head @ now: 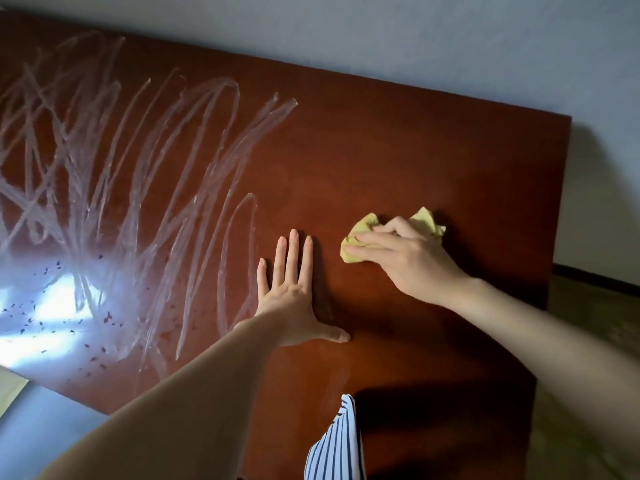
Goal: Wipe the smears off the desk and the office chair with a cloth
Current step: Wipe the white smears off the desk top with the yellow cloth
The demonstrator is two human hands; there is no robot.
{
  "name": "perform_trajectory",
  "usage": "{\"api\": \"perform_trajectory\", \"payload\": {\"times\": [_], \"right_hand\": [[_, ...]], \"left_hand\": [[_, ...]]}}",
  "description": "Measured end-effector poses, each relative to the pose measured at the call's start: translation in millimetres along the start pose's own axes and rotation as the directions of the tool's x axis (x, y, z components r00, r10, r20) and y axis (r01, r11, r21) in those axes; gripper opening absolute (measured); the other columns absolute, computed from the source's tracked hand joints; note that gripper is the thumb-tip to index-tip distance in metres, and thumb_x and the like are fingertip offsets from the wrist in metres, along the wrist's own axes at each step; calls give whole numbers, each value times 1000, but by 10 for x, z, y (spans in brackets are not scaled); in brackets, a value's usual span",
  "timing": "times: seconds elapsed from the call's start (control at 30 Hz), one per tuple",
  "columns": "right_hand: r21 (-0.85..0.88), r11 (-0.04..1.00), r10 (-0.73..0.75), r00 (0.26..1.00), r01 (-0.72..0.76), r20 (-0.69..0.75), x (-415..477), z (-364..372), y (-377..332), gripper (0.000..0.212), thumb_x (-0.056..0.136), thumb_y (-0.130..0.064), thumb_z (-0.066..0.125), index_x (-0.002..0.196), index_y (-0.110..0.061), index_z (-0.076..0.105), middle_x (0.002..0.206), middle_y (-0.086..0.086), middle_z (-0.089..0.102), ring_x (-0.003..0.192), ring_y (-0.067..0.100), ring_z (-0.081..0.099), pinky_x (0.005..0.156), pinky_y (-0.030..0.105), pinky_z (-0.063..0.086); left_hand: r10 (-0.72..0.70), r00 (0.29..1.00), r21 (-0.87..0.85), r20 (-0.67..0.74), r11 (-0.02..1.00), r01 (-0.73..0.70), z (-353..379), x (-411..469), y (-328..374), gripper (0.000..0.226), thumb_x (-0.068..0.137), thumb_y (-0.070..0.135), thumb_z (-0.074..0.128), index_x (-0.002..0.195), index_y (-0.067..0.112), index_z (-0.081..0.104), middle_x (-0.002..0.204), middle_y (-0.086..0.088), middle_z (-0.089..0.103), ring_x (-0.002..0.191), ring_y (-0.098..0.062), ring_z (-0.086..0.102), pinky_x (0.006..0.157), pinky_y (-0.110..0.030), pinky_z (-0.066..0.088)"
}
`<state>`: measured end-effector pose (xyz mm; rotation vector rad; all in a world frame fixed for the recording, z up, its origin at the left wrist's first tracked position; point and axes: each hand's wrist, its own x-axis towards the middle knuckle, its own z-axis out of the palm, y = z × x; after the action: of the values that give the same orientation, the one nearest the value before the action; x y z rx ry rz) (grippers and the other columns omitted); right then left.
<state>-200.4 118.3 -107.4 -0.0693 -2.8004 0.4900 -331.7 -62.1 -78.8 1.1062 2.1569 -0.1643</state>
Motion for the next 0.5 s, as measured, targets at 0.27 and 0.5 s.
{"api": "perform_trajectory", "payload": {"times": [0.27, 0.5], "right_hand": [[-79, 978, 191, 981, -192, -11, -395, -467, 510, 45, 77, 12, 69, 113, -14, 69, 115, 8, 68, 85, 33, 60, 72, 47, 50], [-253, 889, 362, 924, -383, -127, 4, -453, 917, 37, 90, -2, 58, 121, -20, 65, 122, 3, 65, 101, 34, 55, 94, 51, 34]], "left_hand": [[-6, 1000, 5, 0, 1000, 6, 3, -5, 20, 154, 41, 87, 64, 123, 31, -54, 124, 11, -64, 114, -8, -59, 103, -42, -29], [-2, 1000, -7, 6, 1000, 2, 7, -7, 24, 154, 42, 86, 64, 122, 30, -55, 125, 10, -64, 115, -9, -59, 103, -43, -29]]}}
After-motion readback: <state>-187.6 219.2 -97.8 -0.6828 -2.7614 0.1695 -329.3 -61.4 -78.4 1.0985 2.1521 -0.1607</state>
